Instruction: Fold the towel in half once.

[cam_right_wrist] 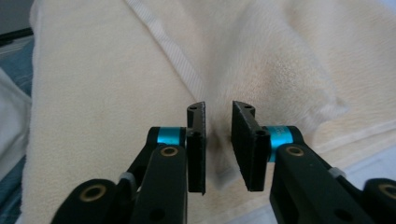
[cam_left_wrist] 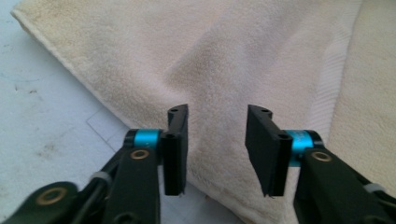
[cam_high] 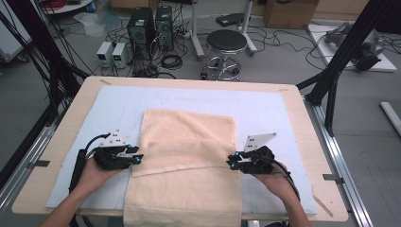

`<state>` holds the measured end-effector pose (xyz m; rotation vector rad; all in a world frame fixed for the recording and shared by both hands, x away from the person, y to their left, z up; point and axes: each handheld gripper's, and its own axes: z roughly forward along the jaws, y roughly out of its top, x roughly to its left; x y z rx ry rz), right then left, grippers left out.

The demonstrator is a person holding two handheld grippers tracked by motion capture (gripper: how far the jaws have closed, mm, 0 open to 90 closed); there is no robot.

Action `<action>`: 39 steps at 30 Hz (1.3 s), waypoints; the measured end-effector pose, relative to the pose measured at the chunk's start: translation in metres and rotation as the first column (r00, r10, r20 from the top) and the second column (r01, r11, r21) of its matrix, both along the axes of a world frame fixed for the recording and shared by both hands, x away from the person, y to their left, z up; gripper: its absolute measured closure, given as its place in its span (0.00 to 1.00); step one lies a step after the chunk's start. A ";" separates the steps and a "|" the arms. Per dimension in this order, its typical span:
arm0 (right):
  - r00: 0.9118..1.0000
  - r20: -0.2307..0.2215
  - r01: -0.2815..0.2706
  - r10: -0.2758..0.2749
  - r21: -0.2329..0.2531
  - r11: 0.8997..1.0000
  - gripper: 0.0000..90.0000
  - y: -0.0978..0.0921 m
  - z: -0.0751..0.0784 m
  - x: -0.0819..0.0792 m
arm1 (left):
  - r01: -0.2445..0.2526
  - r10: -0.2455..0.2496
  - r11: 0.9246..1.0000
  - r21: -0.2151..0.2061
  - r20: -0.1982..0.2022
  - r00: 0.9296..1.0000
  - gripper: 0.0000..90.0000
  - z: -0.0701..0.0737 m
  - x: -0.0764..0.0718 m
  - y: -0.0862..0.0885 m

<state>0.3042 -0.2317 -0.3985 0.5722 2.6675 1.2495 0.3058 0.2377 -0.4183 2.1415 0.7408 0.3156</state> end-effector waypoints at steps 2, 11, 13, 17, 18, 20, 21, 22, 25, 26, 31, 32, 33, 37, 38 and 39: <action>0.999 0.024 0.021 -0.022 0.018 1.000 0.78 -0.004 0.003 -0.001 | 0.000 0.000 1.000 0.004 0.014 1.000 0.57 0.001 -0.003 0.001; 0.997 0.066 0.035 -0.028 -0.114 0.993 0.71 0.004 -0.021 0.020 | 0.052 -0.051 0.998 0.036 -0.028 0.998 0.70 -0.012 0.001 -0.009; 0.999 0.041 0.037 -0.032 -0.135 0.990 0.73 0.008 -0.030 0.025 | 0.062 -0.060 0.997 0.051 -0.039 0.997 0.68 -0.015 0.004 -0.012; 0.999 -0.001 0.037 -0.037 -0.098 0.994 0.90 0.010 -0.037 0.028 | 0.072 -0.071 0.995 0.068 -0.020 0.997 0.84 -0.017 0.004 -0.015; 1.000 -0.003 0.028 -0.028 -0.094 0.995 0.94 0.009 -0.037 0.028 | 0.065 -0.062 0.996 0.062 -0.036 0.997 0.89 -0.016 0.004 -0.015; 1.000 0.004 0.020 -0.020 -0.093 0.996 0.96 0.009 -0.035 0.027 | 0.054 -0.052 0.997 0.054 -0.046 0.998 0.92 -0.014 0.006 -0.015; 1.000 -0.009 0.023 -0.024 -0.085 0.996 0.96 0.008 -0.034 0.026 | 0.052 -0.050 0.997 0.052 -0.039 0.998 0.93 -0.012 0.005 -0.014; 1.000 -0.010 0.018 -0.019 -0.077 0.997 0.96 0.007 -0.032 0.025 | 0.049 -0.048 0.998 0.044 -0.030 0.998 0.94 -0.010 0.004 -0.013; 1.000 0.000 0.001 -0.001 -0.042 0.999 0.96 0.003 -0.022 0.015 | 0.055 -0.055 0.998 0.021 -0.007 0.998 0.94 -0.001 -0.002 -0.010; 1.000 0.010 0.001 -0.001 -0.034 0.999 0.96 0.002 -0.018 0.010 | 0.059 -0.059 0.998 0.018 0.000 0.998 0.94 0.003 -0.004 -0.010; 0.998 0.045 -0.039 0.038 0.007 0.999 0.96 -0.002 0.001 -0.013 | 0.080 -0.080 0.997 0.005 0.024 0.997 0.94 0.016 -0.017 -0.006; 0.998 0.053 -0.040 0.040 0.013 0.999 0.96 -0.003 0.004 -0.019 | 0.084 -0.084 0.996 0.001 0.023 0.996 0.94 0.017 -0.020 -0.006; 0.997 0.051 -0.051 0.050 0.020 0.999 0.96 -0.004 0.006 -0.024 | 0.091 -0.091 0.996 -0.001 0.024 0.996 0.94 0.018 -0.023 -0.005; 0.995 0.064 -0.074 0.072 0.018 0.997 0.96 -0.003 0.010 -0.046 | 0.112 -0.112 0.994 0.002 0.032 0.993 0.94 0.019 -0.041 -0.003; 0.994 0.062 -0.090 0.089 0.019 0.996 0.96 -0.002 0.010 -0.053 | 0.116 -0.116 0.993 -0.002 0.031 0.993 0.94 0.019 -0.046 -0.002; 0.993 0.068 -0.102 0.101 0.017 0.995 0.96 -0.001 0.010 -0.059 | 0.121 -0.121 0.993 0.005 0.040 0.992 0.94 0.020 -0.050 -0.002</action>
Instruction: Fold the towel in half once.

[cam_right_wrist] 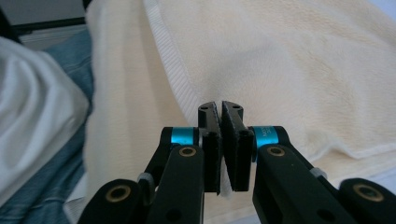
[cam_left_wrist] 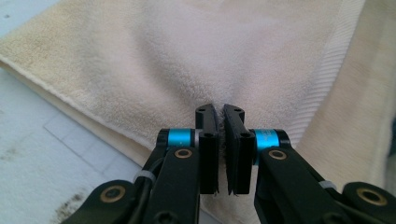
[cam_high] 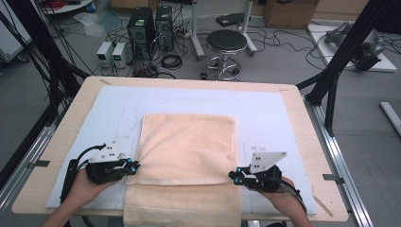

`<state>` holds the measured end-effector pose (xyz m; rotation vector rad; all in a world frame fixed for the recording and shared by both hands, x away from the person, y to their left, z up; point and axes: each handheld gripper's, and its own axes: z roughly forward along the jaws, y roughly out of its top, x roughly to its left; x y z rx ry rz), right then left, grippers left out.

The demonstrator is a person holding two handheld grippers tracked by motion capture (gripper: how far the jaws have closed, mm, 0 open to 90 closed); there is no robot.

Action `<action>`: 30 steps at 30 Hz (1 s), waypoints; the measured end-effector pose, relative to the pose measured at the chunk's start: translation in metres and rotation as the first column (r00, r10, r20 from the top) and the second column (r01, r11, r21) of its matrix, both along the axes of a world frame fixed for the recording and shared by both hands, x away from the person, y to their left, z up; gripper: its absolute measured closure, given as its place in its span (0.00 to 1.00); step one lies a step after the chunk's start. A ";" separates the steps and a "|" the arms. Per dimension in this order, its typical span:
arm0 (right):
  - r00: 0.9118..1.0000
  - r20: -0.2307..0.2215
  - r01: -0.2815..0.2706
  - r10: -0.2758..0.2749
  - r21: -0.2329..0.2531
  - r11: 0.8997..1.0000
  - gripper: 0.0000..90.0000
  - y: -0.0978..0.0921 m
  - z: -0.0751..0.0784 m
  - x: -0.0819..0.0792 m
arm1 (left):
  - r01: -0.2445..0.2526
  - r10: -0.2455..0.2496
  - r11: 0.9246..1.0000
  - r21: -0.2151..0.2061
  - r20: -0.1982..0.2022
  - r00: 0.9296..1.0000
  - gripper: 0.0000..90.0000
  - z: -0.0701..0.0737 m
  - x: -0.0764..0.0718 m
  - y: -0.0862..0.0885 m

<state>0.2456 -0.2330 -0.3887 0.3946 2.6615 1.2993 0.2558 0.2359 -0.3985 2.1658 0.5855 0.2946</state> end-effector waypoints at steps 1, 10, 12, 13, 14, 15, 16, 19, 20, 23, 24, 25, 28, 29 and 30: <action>1.000 0.004 -0.007 0.007 -0.005 1.000 0.96 0.001 0.000 -0.006 | 0.007 -0.007 1.000 0.001 0.001 1.000 0.94 0.001 -0.004 0.000; 0.997 -0.003 -0.083 0.083 0.027 0.996 0.96 0.001 0.012 -0.059 | 0.056 -0.056 0.998 -0.012 0.005 0.998 0.94 0.007 -0.045 0.006; 0.994 -0.031 -0.106 0.107 0.034 0.994 0.95 0.001 0.013 -0.065 | 0.063 -0.063 0.998 -0.023 0.009 0.998 0.93 0.006 -0.051 0.007; 0.993 -0.042 -0.112 0.113 0.031 0.993 0.92 0.001 0.011 -0.065 | 0.059 -0.058 0.998 -0.031 0.019 0.998 0.90 0.006 -0.051 0.007; 0.993 -0.042 -0.112 0.113 0.031 0.993 0.92 0.001 0.011 -0.065 | 0.059 -0.058 0.998 -0.031 0.019 0.998 0.83 0.006 -0.051 0.007; 0.991 -0.060 -0.114 0.116 0.025 0.993 0.88 0.001 0.010 -0.063 | 0.030 -0.030 0.999 -0.030 0.014 0.999 0.83 0.006 -0.046 0.009; 0.992 -0.072 -0.100 0.102 0.031 0.995 0.82 0.001 0.007 -0.056 | 0.020 -0.019 0.999 -0.035 0.015 1.000 0.74 0.006 -0.043 0.009; 0.996 -0.070 -0.056 0.058 0.028 0.998 0.78 -0.001 0.003 -0.041 | -0.019 0.020 0.999 -0.041 0.030 0.999 0.66 0.007 -0.030 0.008; 0.998 -0.059 -0.029 0.030 0.023 0.999 0.77 -0.001 0.002 -0.035 | -0.029 0.030 0.999 -0.039 0.031 0.999 0.64 0.007 -0.025 0.007; 0.999 -0.041 0.031 -0.031 0.010 0.999 0.70 -0.003 -0.001 -0.013 | -0.063 0.064 0.997 -0.042 0.025 0.998 0.58 0.005 -0.006 0.002; 0.997 -0.050 0.054 -0.054 0.012 0.998 0.70 -0.004 -0.001 -0.004 | -0.076 0.077 0.996 -0.043 0.026 0.997 0.57 0.004 0.001 0.000; 0.997 -0.048 0.069 -0.068 0.012 0.998 0.67 -0.005 -0.002 0.006 | -0.089 0.090 0.995 -0.037 0.027 0.996 0.56 0.004 0.008 -0.002; 0.990 -0.076 0.120 -0.119 0.007 0.993 0.56 -0.008 -0.003 0.035 | -0.128 0.128 0.992 -0.014 0.036 0.991 0.56 0.003 0.030 -0.008; 0.987 -0.089 0.132 -0.130 0.007 0.991 0.51 -0.008 -0.002 0.044 | -0.145 0.146 0.989 -0.014 0.034 0.989 0.56 0.003 0.037 -0.011; 0.985 -0.094 0.144 -0.142 0.013 0.990 0.50 -0.008 -0.002 0.053 | -0.154 0.154 0.988 -0.019 0.029 0.988 0.55 0.003 0.044 -0.013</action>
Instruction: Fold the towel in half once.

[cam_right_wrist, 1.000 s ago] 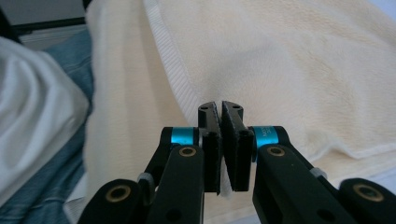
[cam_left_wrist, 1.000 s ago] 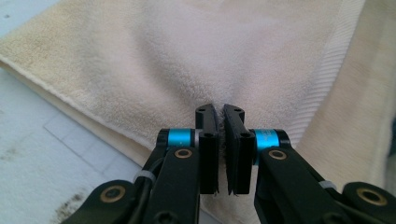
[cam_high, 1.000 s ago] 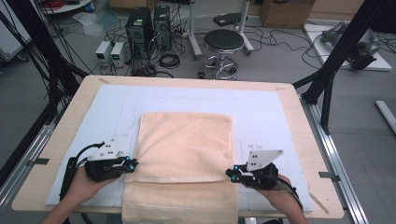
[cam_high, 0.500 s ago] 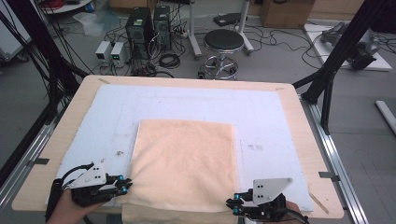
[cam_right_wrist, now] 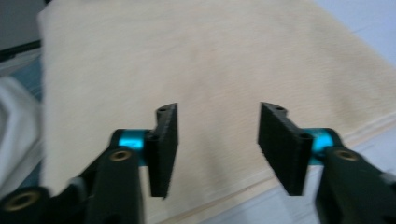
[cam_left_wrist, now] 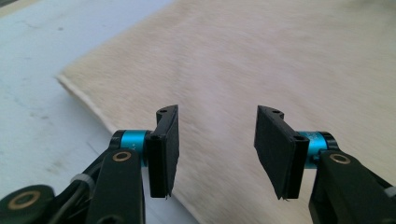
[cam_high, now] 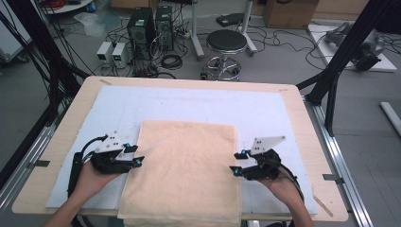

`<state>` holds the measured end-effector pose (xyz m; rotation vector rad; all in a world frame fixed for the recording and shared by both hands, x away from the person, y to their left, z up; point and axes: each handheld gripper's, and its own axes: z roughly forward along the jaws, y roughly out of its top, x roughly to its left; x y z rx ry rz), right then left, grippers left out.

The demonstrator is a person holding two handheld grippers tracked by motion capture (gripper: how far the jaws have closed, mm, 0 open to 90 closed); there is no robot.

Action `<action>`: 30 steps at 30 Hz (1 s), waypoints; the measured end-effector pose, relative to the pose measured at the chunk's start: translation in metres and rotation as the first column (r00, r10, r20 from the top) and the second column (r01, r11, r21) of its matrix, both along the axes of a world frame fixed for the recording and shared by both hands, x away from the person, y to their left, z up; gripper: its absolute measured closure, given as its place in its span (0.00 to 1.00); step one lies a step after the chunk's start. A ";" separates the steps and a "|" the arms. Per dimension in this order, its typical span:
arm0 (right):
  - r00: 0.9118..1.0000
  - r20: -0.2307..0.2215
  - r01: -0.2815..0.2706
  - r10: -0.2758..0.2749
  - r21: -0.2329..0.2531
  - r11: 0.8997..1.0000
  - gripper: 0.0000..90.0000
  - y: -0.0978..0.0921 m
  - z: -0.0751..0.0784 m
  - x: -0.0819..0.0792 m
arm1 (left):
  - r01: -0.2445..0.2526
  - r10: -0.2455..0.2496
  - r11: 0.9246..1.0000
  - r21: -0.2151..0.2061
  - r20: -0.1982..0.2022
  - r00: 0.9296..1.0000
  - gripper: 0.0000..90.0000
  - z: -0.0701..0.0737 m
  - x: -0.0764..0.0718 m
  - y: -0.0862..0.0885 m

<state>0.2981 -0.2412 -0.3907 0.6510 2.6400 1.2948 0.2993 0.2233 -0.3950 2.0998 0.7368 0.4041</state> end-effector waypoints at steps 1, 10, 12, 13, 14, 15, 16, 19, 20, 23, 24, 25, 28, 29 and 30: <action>1.000 -0.003 0.015 -0.015 0.001 1.000 0.50 0.000 0.001 0.007 | -0.012 0.012 1.000 0.004 0.007 1.000 0.54 0.001 0.006 -0.002; 0.993 0.045 0.108 -0.107 -0.021 0.994 0.42 0.000 0.012 0.058 | -0.109 0.107 0.992 -0.057 -0.041 0.993 0.50 0.013 0.060 0.002; 0.990 0.048 0.131 -0.130 -0.017 0.991 0.41 0.000 0.016 0.070 | -0.124 0.122 0.989 -0.081 -0.032 0.992 0.48 0.016 0.070 0.003; 0.990 0.046 0.136 -0.135 -0.017 0.991 0.40 0.000 0.017 0.077 | -0.132 0.130 0.988 -0.085 -0.029 0.991 0.47 0.017 0.075 0.004; 0.989 0.047 0.145 -0.144 -0.020 0.989 0.40 0.000 0.017 0.082 | -0.137 0.135 0.987 -0.086 -0.025 0.990 0.46 0.018 0.079 0.004; 0.987 0.051 0.154 -0.153 -0.021 0.988 0.40 0.001 0.017 0.087 | -0.147 0.145 0.986 -0.083 -0.025 0.989 0.45 0.017 0.084 0.003; 0.986 0.045 0.163 -0.162 -0.019 0.986 0.40 0.001 0.016 0.091 | -0.150 0.149 0.984 -0.091 -0.024 0.989 0.43 0.015 0.087 0.003; 0.983 0.038 0.183 -0.182 -0.021 0.983 0.38 0.003 0.008 0.101 | -0.168 0.165 0.982 -0.082 -0.038 0.986 0.43 0.008 0.097 0.004; 0.981 0.033 0.190 -0.189 -0.032 0.981 0.36 0.004 0.004 0.104 | -0.172 0.168 0.982 -0.075 -0.054 0.984 0.43 0.004 0.100 0.004; 0.980 0.014 0.198 -0.198 -0.059 0.978 0.34 0.006 -0.007 0.111 | -0.191 0.186 0.980 -0.049 -0.093 0.978 0.42 -0.006 0.108 0.005; 0.979 0.017 0.202 -0.202 -0.067 0.977 0.34 0.006 -0.010 0.113 | -0.196 0.190 0.980 -0.045 -0.100 0.977 0.42 -0.009 0.110 0.005; 0.979 0.009 0.205 -0.205 -0.071 0.976 0.34 0.006 -0.012 0.115 | -0.203 0.198 0.978 -0.041 -0.106 0.975 0.42 -0.011 0.112 0.005; 0.976 -0.006 0.217 -0.218 -0.085 0.972 0.34 0.006 -0.021 0.120 | -0.219 0.207 0.973 -0.077 -0.137 0.969 0.42 -0.018 0.118 0.006; 0.976 -0.017 0.214 -0.216 -0.087 0.973 0.34 0.005 -0.024 0.123 | -0.224 0.208 0.970 -0.095 -0.148 0.967 0.42 -0.020 0.119 0.005; 0.975 -0.032 0.216 -0.220 -0.092 0.972 0.34 0.005 -0.027 0.125 | -0.228 0.211 0.968 -0.102 -0.152 0.966 0.42 -0.022 0.121 0.005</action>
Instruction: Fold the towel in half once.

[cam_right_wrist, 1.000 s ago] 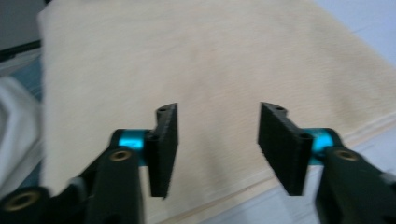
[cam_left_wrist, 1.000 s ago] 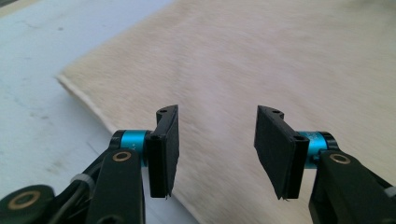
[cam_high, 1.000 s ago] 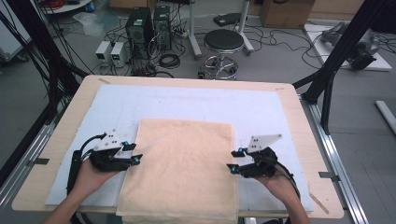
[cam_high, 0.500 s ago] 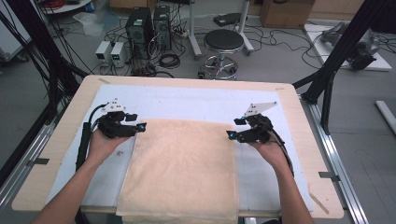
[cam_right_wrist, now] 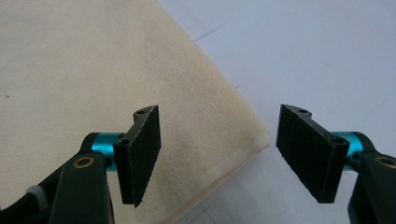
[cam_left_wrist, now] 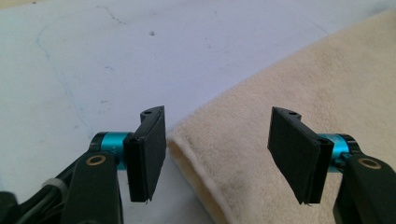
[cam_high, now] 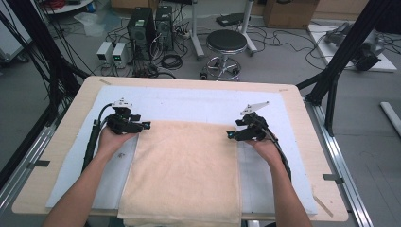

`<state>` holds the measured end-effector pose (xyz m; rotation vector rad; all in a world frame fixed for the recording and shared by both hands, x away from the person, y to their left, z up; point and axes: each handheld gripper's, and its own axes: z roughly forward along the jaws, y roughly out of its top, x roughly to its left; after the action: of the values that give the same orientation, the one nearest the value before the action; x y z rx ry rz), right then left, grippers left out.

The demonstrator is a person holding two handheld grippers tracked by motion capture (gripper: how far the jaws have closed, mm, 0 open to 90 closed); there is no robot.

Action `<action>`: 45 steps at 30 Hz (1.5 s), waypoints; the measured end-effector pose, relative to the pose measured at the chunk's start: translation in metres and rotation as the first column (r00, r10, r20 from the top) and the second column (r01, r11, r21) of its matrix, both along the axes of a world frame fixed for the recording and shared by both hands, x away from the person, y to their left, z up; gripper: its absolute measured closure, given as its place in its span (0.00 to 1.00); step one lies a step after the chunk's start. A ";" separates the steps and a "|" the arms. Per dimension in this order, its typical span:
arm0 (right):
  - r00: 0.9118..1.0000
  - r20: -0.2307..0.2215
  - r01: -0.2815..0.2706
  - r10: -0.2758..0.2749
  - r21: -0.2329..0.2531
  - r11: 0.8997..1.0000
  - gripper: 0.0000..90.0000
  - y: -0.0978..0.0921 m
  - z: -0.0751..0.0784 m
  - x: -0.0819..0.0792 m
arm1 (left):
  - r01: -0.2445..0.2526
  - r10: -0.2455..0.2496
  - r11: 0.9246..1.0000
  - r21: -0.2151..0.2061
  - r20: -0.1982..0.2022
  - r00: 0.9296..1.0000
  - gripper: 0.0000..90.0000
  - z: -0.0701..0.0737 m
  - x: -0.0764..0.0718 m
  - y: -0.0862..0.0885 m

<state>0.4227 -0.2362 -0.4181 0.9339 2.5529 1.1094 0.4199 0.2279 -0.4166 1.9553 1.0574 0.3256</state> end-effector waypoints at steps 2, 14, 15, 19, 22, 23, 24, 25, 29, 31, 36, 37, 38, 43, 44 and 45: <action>1.000 -0.014 0.004 -0.004 -0.004 1.000 0.34 -0.001 -0.006 0.003 | -0.005 0.005 1.000 0.012 0.002 1.000 0.42 -0.004 0.002 -0.002; 0.998 -0.050 -0.025 0.024 -0.019 0.999 0.45 0.002 -0.019 0.005 | 0.031 -0.024 0.994 0.107 -0.060 0.998 0.53 -0.021 0.006 -0.007; 0.998 -0.047 -0.036 0.035 -0.022 0.999 0.50 0.003 -0.018 0.004 | 0.036 -0.030 0.993 0.112 -0.061 0.998 0.56 -0.020 0.006 -0.007; 0.996 -0.068 -0.060 0.059 -0.012 0.998 0.70 0.006 -0.017 0.004 | 0.067 -0.061 0.994 0.083 -0.074 0.995 0.76 -0.021 0.005 -0.011; 0.992 -0.081 -0.094 0.093 -0.013 0.995 0.89 0.010 -0.014 0.002 | 0.074 -0.068 0.992 0.098 -0.062 0.996 0.89 -0.019 0.004 -0.014; 0.993 -0.062 -0.100 0.099 -0.024 0.995 0.89 0.012 -0.012 0.002 | 0.065 -0.060 0.993 0.103 -0.055 0.997 0.91 -0.018 0.005 -0.013; 0.995 -0.045 -0.094 0.093 -0.033 0.995 0.90 0.012 -0.009 0.003 | 0.051 -0.046 0.993 0.104 -0.047 0.998 0.91 -0.017 0.006 -0.012; 0.997 -0.036 -0.076 0.075 -0.024 0.997 0.90 0.011 -0.006 0.006 | 0.029 -0.025 0.995 0.090 -0.046 0.999 0.91 -0.016 0.009 -0.011; 1.000 -0.012 -0.012 0.013 0.007 1.000 0.91 0.007 0.007 0.022 | -0.026 0.026 0.993 0.115 -0.001 1.000 0.92 -0.002 0.024 -0.015; 1.000 0.022 0.016 -0.016 -0.008 1.000 0.91 0.010 0.016 0.032 | -0.049 0.045 0.990 0.133 0.029 0.999 0.92 0.011 0.034 -0.020; 0.994 0.078 0.079 -0.079 0.005 0.997 0.89 0.009 0.041 0.053 | -0.102 0.091 0.989 0.110 0.103 0.991 0.92 0.047 0.057 -0.025; 0.991 0.086 0.103 -0.104 0.009 0.995 0.81 0.007 0.045 0.058 | -0.111 0.099 0.987 0.117 0.104 0.990 0.91 0.052 0.061 -0.026; 0.987 0.092 0.132 -0.132 0.007 0.991 0.72 0.007 0.047 0.062 | -0.112 0.102 0.988 0.106 0.102 0.990 0.85 0.054 0.064 -0.027; 0.991 0.074 0.111 -0.111 0.009 0.994 0.60 -0.001 0.046 0.060 | -0.050 0.043 0.992 0.112 0.066 0.997 0.55 0.049 0.059 -0.018; 0.991 0.090 0.103 -0.102 -0.011 0.995 0.59 -0.001 0.044 0.056 | -0.044 0.039 0.994 0.099 0.054 0.998 0.54 0.046 0.056 -0.015; 0.991 0.095 0.099 -0.098 -0.003 0.995 0.58 -0.002 0.043 0.052 | -0.038 0.034 0.995 0.095 0.046 0.998 0.52 0.044 0.053 -0.012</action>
<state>0.4748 -0.2382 -0.3751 0.9701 2.4065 1.0888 0.4726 0.2161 -0.3722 2.0065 1.0667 0.4448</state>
